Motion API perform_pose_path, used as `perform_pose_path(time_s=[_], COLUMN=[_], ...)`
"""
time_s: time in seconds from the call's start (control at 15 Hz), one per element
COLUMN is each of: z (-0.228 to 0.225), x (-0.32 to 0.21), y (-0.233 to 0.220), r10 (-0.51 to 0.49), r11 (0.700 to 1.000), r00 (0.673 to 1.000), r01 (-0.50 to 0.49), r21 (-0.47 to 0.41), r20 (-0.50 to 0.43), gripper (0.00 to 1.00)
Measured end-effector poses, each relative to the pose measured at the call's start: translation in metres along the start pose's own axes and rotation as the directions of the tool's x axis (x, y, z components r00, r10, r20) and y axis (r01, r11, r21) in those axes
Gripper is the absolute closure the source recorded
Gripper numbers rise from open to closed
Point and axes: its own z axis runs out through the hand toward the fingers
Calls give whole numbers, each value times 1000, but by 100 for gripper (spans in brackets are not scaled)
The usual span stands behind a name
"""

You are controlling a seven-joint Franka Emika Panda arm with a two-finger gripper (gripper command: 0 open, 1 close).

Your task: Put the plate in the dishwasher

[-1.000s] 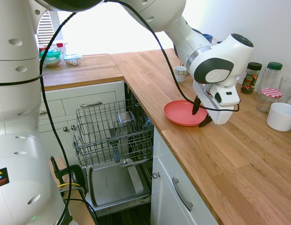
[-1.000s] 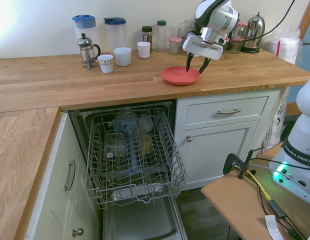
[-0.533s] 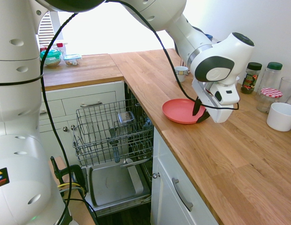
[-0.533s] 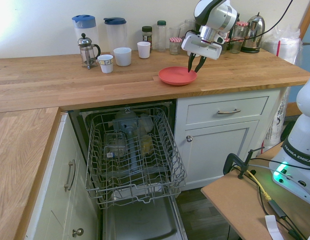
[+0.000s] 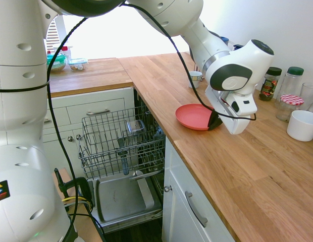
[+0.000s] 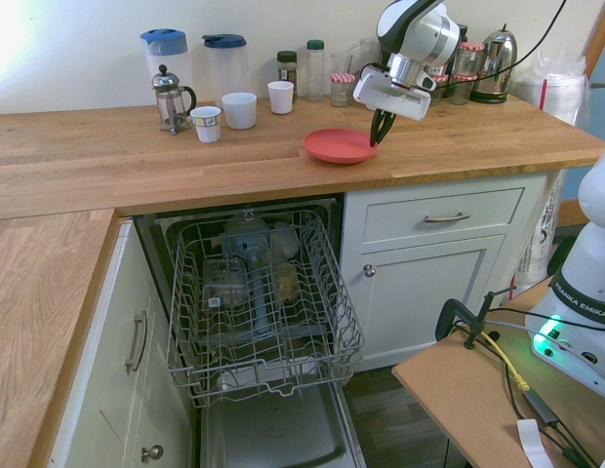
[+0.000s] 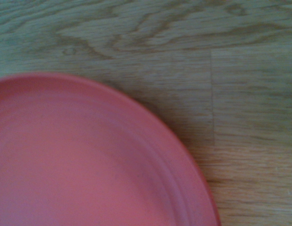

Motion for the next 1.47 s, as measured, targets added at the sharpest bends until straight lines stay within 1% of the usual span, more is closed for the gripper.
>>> perform_pose_path(time_s=[0.13, 0.2, 0.33, 0.4, 0.47, 0.6, 0.67, 0.8, 0.93, 1.07, 1.2, 1.27, 1.33, 1.4, 1.47], z=[-15, -30, -74, -97, -121, -157, -168, -170, -156, -132, -104, -90, -77, -68, -67], x=[-2, -6, -21, -35, -53, -105, -141, -215, -280, -333, -378, -395, -408, -415, -415], y=[-1, 0, 4, 6, 6, -1, -9, -27, -46, -60, -71, -76, -79, -83, -91], r10=[-22, -37, -84, -115, -153, -247, -298, -406, -519, -619, -714, -752, -779, -794, -797], r11=[1000, 999, 995, 992, 987, 968, 954, 913, 854, 784, 699, 658, 626, 606, 604], r00=[1000, 999, 992, 984, 971, 927, 896, 823, 732, 630, 523, 482, 455, 442, 443], r01=[22, 38, 88, 122, 160, 250, 296, 386, 468, 529, 578, 595, 608, 617, 616], r21=[17, 29, 46, 40, 27, -28, -58, -133, -227, -325, -422, -461, -489, -502, -506], r20=[-17, -38, -99, -136, -182, -280, -329, -398, -442, -468, -465, -450, -431, -417, -411], gripper=[100, 100, 100, 100, 100, 100, 100, 100, 100, 100, 100, 100, 100, 100, 100])
